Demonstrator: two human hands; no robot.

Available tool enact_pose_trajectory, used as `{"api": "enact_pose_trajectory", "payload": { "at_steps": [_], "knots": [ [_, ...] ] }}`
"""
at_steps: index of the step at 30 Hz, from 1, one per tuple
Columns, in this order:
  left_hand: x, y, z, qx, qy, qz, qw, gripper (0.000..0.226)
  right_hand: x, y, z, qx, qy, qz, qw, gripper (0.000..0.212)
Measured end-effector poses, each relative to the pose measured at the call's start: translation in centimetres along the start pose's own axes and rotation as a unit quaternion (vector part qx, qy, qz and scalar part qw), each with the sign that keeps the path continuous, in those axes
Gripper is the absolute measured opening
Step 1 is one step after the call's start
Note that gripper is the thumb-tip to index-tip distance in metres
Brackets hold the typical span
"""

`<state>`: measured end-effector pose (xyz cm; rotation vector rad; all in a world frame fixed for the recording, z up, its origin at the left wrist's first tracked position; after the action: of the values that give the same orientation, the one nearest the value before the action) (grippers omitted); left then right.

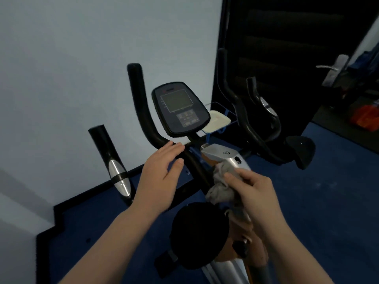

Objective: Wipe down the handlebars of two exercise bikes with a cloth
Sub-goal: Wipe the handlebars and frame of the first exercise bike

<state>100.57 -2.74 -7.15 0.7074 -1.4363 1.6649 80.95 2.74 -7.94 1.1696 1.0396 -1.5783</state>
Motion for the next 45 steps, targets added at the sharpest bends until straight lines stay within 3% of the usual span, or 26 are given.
{"api": "enact_pose_trajectory", "payload": {
  "at_steps": [2,6,10,12,16,17,19,21,25,28,35,38,42,45],
  "knots": [
    [0.4,-1.0,0.6,0.046,-0.037,-0.06,0.996,0.031,-1.6,0.7,2.1,0.013,-0.02,0.072,0.997,0.01],
    [0.8,-2.6,2.1,0.125,-0.093,-0.111,0.981,0.033,-4.9,4.1,6.6,-0.048,-0.135,0.028,0.989,0.012],
    [0.3,-2.3,2.0,0.166,-0.155,-0.176,0.958,0.038,-9.2,8.6,10.5,-0.135,-0.351,-0.076,0.923,0.023],
    [0.1,-1.5,1.4,0.156,-0.167,-0.19,0.955,0.042,-11.1,10.8,12.4,-0.167,-0.467,-0.165,0.852,0.029],
    [0.0,0.1,-0.2,0.116,-0.128,-0.097,0.98,0.052,-12.4,14.9,15.2,-0.166,-0.694,-0.352,0.606,0.023],
    [0.0,0.4,-0.5,0.104,-0.117,-0.075,0.985,0.054,-12.3,15.6,15.9,-0.169,-0.712,-0.38,0.565,0.019],
    [0.2,0.9,-1.1,0.084,-0.099,-0.031,0.991,0.056,-11.4,16.5,17.0,-0.219,-0.696,-0.446,0.518,0.017],
    [0.3,1.2,-1.5,0.071,-0.085,0.002,0.994,0.057,-10.2,16.9,17.5,-0.268,-0.654,-0.494,0.506,0.019],
    [0.4,2.0,-2.1,0.046,-0.08,0.019,0.996,0.059,-9.1,17.9,17.4,-0.251,-0.648,-0.507,0.509,0.013],
    [0.7,2.4,-2.5,0.03,-0.084,0.048,0.995,0.06,-8.8,18.1,17.0,-0.306,-0.616,-0.517,0.51,0.016],
    [1.6,3.2,-3.6,0.012,-0.096,0.078,0.992,0.061,-7.4,16.3,15.0,-0.425,-0.592,-0.431,0.533,0.017],
    [1.9,3.4,-4.4,0.015,-0.098,0.095,0.991,0.061,-6.9,14.3,14.2,-0.459,-0.598,-0.393,0.526,0.017],
    [1.9,3.6,-6.1,0.042,-0.095,0.133,0.986,0.059,-5.5,11.7,12.9,-0.506,-0.604,-0.377,0.487,0.017],
    [1.9,4.1,-7.9,0.05,-0.096,0.17,0.98,0.056,-4.5,9.5,12.3,-0.515,-0.608,-0.379,0.47,0.027]
  ]
}}
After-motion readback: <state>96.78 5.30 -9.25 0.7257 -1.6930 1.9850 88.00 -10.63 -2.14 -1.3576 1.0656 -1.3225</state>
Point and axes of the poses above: each hand's wrist, its own z-axis towards the middle knuckle, its own y-axis out of the palm, x = y × z, the point moved 1 cm from there along z, towards the middle knuckle, and after that the axes turned 10 degrees about -y, right-handed, at the moved point
